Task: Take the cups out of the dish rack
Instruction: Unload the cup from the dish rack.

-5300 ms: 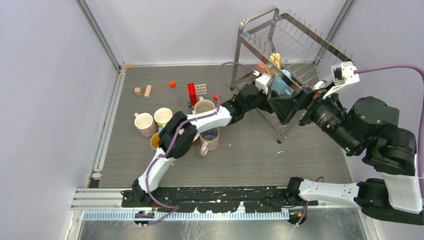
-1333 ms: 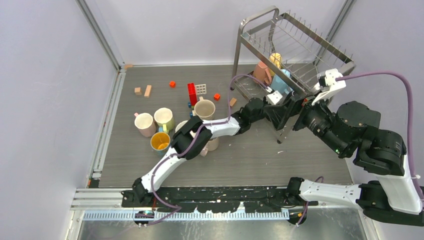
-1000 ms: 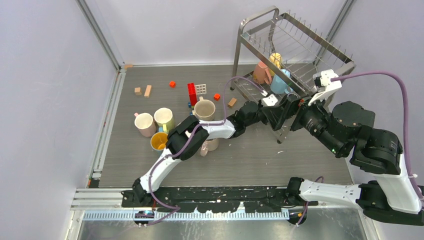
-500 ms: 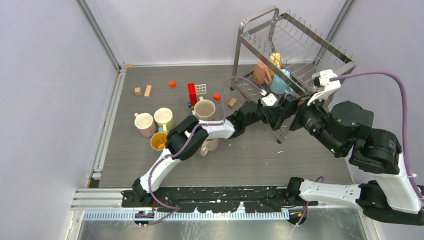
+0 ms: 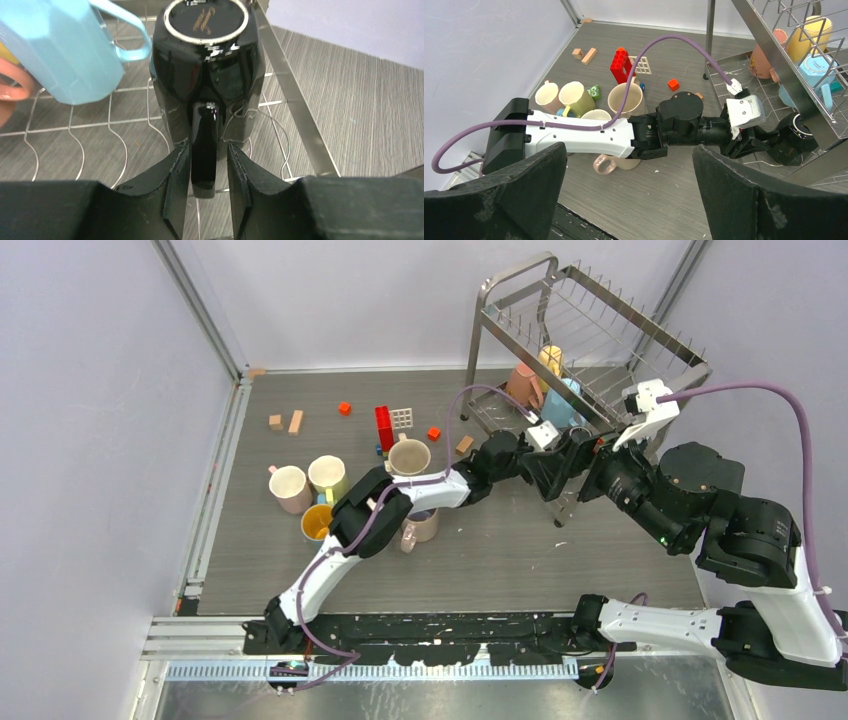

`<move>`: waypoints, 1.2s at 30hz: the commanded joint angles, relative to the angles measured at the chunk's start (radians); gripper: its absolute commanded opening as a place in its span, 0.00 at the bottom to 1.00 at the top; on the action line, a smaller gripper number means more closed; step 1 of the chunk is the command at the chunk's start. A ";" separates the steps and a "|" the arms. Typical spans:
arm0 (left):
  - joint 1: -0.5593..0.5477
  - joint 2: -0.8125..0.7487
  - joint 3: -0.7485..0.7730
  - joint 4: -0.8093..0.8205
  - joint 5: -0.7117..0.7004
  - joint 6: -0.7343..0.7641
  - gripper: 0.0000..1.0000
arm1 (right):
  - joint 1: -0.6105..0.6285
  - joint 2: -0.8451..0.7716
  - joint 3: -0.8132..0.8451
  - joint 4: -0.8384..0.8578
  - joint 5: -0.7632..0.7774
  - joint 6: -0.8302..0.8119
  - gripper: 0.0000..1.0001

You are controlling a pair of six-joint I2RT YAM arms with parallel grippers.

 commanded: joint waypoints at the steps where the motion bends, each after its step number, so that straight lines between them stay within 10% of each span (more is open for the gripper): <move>1: 0.016 -0.037 0.062 -0.104 0.049 0.010 0.35 | 0.001 0.000 -0.003 0.044 0.018 0.002 1.00; 17: 0.020 0.082 0.377 -0.525 0.123 0.097 0.35 | 0.000 -0.005 -0.009 0.044 0.012 0.005 1.00; 36: 0.021 0.172 0.503 -0.603 0.134 0.107 0.37 | 0.000 0.003 -0.009 0.044 0.014 0.001 1.00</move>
